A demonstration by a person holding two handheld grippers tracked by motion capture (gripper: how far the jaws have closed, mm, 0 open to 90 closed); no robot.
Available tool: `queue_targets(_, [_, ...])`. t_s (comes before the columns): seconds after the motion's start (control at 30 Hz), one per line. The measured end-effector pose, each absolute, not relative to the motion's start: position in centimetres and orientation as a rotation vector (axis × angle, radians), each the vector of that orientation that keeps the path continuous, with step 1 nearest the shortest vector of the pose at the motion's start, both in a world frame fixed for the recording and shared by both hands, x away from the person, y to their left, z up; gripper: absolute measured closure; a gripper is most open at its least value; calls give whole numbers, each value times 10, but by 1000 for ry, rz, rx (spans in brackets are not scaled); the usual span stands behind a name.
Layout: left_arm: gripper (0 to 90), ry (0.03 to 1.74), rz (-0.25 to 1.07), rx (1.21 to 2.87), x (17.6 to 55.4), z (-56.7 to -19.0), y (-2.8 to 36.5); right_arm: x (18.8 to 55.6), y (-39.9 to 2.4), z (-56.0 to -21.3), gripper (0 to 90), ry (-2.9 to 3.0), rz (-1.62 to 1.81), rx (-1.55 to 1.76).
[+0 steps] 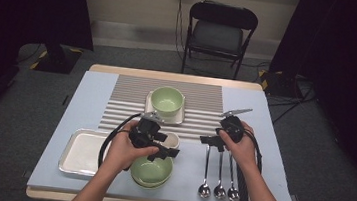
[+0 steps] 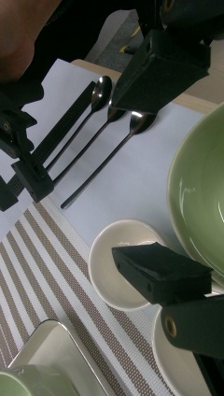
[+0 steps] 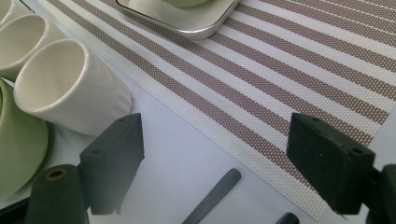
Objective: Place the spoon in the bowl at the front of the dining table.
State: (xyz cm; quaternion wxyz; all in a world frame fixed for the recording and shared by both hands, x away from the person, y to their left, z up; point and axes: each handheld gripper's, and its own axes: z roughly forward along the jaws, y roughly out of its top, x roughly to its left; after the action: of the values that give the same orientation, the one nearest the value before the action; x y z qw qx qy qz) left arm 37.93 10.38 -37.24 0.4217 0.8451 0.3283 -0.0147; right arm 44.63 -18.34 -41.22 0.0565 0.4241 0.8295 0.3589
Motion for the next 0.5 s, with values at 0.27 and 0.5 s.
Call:
queue_targets(0.27, [234, 819, -38, 2115, 379, -374, 97, 447, -185, -413, 184, 2512, 1085, 1290])
queue_targets(0.5, [234, 815, -49, 2133, 378, -375, 90, 446, -186, -414, 184, 2514, 1081, 1287])
